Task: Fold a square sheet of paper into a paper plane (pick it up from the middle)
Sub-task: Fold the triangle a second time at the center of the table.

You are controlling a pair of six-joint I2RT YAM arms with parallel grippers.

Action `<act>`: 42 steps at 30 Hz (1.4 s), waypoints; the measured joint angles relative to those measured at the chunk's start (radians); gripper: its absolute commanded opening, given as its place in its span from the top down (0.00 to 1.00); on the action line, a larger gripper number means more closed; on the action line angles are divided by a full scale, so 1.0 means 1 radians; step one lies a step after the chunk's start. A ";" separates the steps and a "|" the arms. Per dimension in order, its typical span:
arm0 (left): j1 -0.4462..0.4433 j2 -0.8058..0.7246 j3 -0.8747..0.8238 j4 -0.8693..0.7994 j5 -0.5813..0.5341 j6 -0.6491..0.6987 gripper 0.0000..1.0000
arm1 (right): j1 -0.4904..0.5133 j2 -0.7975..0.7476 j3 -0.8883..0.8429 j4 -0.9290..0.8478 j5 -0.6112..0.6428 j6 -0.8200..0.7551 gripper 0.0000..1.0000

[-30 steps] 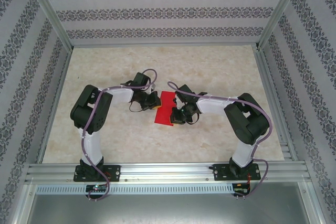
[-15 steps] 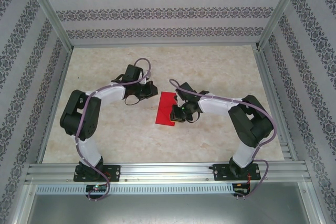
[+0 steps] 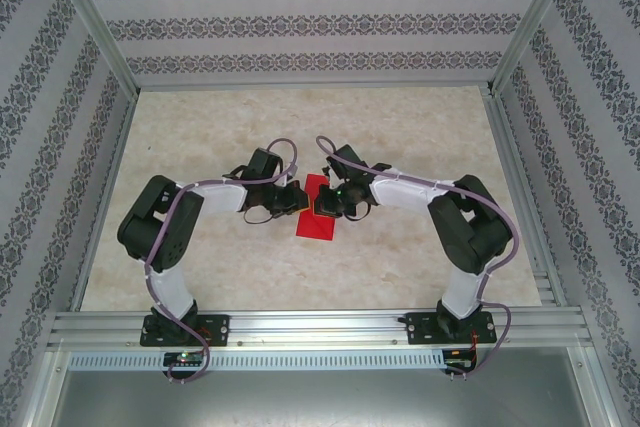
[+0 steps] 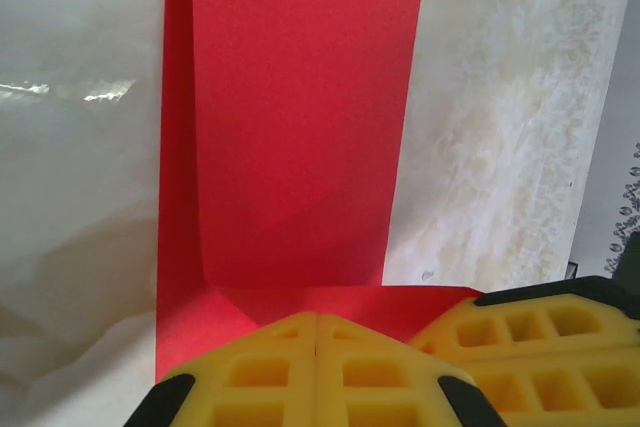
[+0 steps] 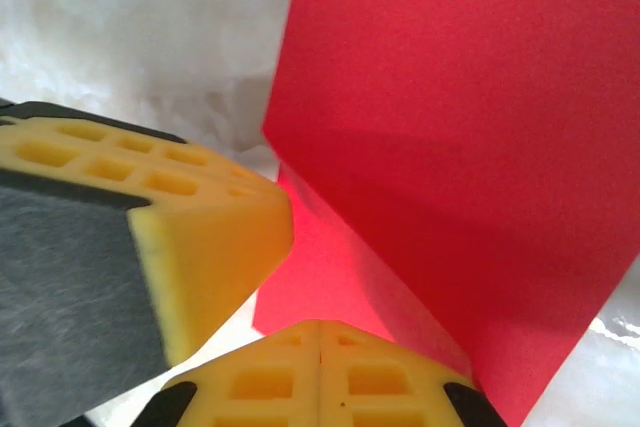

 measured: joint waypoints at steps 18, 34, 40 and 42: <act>-0.001 0.092 0.035 0.025 0.006 -0.019 0.99 | 0.000 0.075 0.023 0.005 -0.008 -0.011 0.95; -0.008 0.096 0.051 -0.006 -0.020 -0.018 1.00 | 0.013 0.087 0.020 -0.041 -0.018 -0.065 0.95; -0.008 0.096 0.053 -0.014 -0.026 -0.019 1.00 | 0.013 0.074 -0.011 -0.010 -0.016 -0.084 0.95; -0.008 0.096 0.057 -0.021 -0.029 -0.019 1.00 | 0.013 0.060 -0.032 0.005 -0.016 -0.087 0.95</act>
